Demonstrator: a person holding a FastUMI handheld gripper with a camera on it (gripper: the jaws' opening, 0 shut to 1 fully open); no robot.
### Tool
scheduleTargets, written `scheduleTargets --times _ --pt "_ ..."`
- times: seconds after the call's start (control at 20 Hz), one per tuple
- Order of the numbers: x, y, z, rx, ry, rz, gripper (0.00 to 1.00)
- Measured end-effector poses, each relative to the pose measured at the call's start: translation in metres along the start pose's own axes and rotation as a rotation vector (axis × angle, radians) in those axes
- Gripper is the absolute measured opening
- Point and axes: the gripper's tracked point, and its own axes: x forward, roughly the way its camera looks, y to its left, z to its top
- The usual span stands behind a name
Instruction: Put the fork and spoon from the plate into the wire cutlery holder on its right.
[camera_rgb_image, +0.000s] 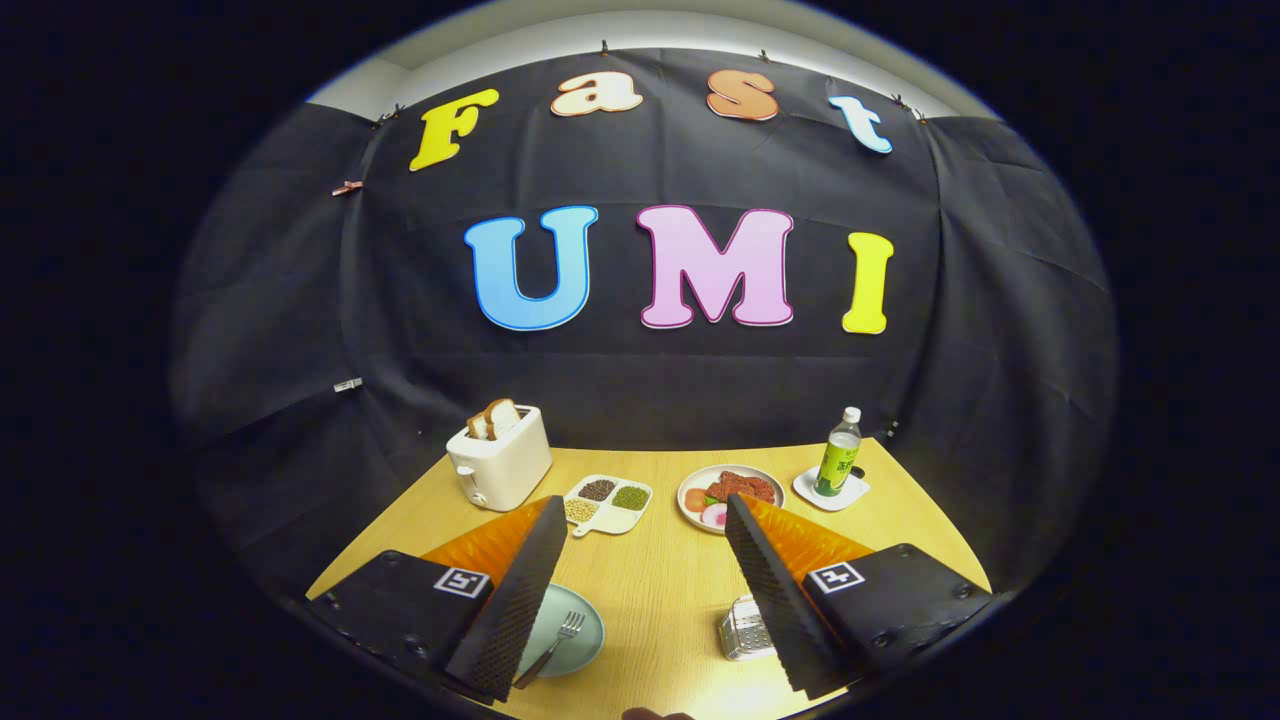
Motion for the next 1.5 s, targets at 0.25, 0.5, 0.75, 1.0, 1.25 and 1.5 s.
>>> scheduleTargets --times 0.25,0.5,0.75,1.0,1.25,1.5 --pt "0.01 0.011 -0.036 -0.038 0.096 -0.015 0.99" --pt "0.012 0.057 -0.104 -0.06 0.321 0.089 0.99" --pt "0.026 0.082 -0.165 -0.122 0.478 0.13 0.99" --pt "0.039 0.1 -0.227 -0.202 0.645 0.151 1.0" --pt "0.045 0.117 -0.278 -0.234 0.786 0.162 0.99" --pt "0.046 0.113 -0.315 -0.212 0.938 0.109 0.94"
